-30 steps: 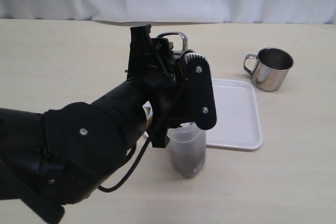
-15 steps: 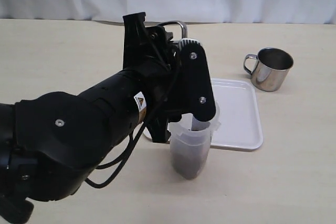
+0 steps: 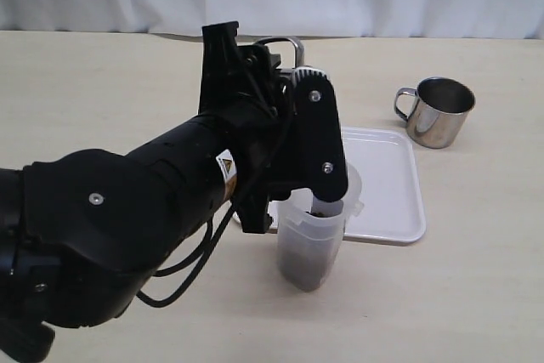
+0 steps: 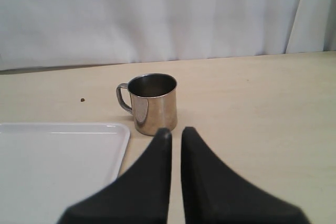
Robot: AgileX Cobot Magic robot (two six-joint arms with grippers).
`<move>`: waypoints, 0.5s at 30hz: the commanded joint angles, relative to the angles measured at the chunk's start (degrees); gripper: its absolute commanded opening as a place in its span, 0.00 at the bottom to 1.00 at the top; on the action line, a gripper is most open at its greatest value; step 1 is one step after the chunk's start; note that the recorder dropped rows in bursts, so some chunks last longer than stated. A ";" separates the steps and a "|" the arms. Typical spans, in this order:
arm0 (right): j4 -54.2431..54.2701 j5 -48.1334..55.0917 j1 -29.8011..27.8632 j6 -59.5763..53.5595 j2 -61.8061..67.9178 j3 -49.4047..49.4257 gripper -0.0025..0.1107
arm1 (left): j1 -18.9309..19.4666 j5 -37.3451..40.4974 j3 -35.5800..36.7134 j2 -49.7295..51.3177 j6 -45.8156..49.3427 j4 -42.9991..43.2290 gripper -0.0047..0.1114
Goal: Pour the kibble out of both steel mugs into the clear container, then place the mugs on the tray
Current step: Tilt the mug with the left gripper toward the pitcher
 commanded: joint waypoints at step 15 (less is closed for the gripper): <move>0.00 0.15 -0.07 -0.49 -0.21 0.21 0.07 | 0.18 -0.87 -0.37 -0.62 6.24 0.22 0.04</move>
